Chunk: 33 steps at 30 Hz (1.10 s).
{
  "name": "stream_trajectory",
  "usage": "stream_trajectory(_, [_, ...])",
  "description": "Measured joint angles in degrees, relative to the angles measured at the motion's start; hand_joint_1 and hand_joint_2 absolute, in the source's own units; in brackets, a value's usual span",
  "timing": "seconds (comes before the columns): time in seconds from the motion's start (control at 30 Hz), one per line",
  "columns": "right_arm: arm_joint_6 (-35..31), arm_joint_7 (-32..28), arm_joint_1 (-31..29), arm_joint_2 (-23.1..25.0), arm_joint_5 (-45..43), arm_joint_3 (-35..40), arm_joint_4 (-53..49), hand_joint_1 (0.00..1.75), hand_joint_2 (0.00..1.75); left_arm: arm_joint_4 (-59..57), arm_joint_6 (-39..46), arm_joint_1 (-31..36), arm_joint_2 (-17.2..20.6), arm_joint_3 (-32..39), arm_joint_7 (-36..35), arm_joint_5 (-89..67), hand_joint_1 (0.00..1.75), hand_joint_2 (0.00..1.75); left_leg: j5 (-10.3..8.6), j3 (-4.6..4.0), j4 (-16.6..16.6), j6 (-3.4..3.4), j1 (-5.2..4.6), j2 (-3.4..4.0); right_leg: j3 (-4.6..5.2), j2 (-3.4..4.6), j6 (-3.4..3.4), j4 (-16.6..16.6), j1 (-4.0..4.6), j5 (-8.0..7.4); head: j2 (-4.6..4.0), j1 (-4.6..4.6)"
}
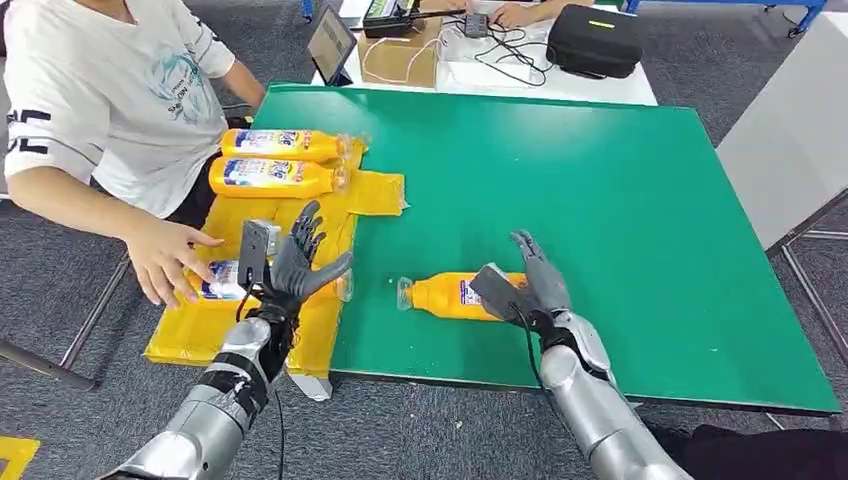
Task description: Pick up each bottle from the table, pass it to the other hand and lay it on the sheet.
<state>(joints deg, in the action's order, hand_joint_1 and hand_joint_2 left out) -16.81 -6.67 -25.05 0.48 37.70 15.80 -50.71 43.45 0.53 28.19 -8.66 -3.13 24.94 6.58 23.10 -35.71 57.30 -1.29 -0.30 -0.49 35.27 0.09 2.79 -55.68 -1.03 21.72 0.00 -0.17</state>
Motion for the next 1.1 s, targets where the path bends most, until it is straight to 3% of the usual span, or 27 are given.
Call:
stream_trajectory(0.47, [1.18,0.04,3.94,-0.22,0.31,-1.72,-6.35,0.0,1.75,0.11,0.83,-0.02,-0.63,-1.35,0.02,-0.63,0.0,1.75,0.01,-0.07,0.0,0.0,0.0,-0.01,0.07,0.0,0.0,0.0,0.0,0.01,0.0,0.02])
stream_trajectory(0.67, [4.44,3.24,4.3,-0.74,4.38,-1.57,-6.22,0.0,1.75,0.09,0.65,-0.07,-1.2,-2.18,-0.39,-0.68,0.0,1.75,0.01,-0.12,0.0,0.0,0.0,-0.03,0.09,-0.01,0.0,0.0,0.0,0.01,0.0,0.0])
stream_trajectory(1.1, [13.15,9.48,-3.12,-5.48,15.73,3.56,4.87,0.0,1.75,0.09,-0.72,-0.07,-1.27,-2.36,-2.08,-0.37,0.0,1.75,0.0,-0.07,0.01,0.0,0.0,-0.03,0.06,-0.01,0.01,0.01,0.0,0.0,0.0,0.02])
